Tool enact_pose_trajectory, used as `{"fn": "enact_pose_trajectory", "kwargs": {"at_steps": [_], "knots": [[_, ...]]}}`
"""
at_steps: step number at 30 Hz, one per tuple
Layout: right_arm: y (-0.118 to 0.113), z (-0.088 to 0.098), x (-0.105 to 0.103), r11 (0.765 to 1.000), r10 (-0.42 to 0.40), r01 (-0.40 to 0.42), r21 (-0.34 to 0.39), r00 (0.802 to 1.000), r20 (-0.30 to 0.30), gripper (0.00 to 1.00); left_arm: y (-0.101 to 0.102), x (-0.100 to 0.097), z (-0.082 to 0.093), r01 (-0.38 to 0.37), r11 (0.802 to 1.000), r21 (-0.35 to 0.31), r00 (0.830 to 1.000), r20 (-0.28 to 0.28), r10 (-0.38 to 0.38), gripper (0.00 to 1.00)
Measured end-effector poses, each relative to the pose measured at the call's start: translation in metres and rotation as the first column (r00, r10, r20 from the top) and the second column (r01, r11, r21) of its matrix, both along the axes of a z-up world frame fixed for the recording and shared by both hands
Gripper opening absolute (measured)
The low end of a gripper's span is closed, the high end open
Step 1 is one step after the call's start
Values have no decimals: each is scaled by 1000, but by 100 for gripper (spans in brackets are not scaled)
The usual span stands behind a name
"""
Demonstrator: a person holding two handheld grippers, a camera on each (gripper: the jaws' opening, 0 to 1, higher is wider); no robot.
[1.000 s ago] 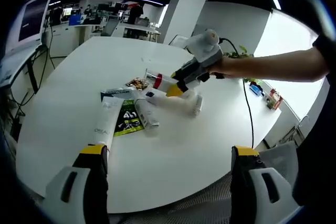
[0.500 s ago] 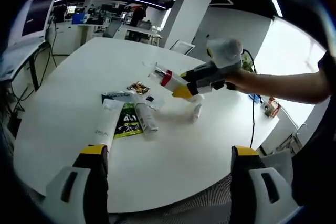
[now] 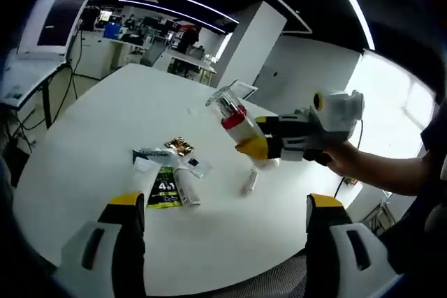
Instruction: Arrange the skincare products in the storage area until every visible bottle or jar stands upright without overlapping.
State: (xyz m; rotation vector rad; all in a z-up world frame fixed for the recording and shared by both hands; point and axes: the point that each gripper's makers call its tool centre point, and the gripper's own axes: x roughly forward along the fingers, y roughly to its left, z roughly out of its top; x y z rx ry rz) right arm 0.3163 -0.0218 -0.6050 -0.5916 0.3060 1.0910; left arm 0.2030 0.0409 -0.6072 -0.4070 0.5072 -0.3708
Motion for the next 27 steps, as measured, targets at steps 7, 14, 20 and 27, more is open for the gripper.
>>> {"fn": "enact_pose_trajectory", "kwargs": {"at_steps": [7, 14, 20, 27], "knots": [[1, 20, -20, 1000, 9, -11, 29, 998, 56, 28, -5, 0, 15, 0, 999, -47, 1000, 28, 1, 87], [-2, 36, -40, 997, -5, -1, 79, 997, 75, 28, -13, 6, 38, 17, 993, -118, 997, 79, -7, 81], [-3, 47, -56, 998, -2, -8, 64, 990, 142, 28, -27, 14, 61, 44, 978, -205, 990, 138, -16, 70], [-4, 60, -74, 998, -5, -9, 68, 979, 206, 28, -41, 18, 77, 54, 950, -307, 985, 171, -1, 67]]}}
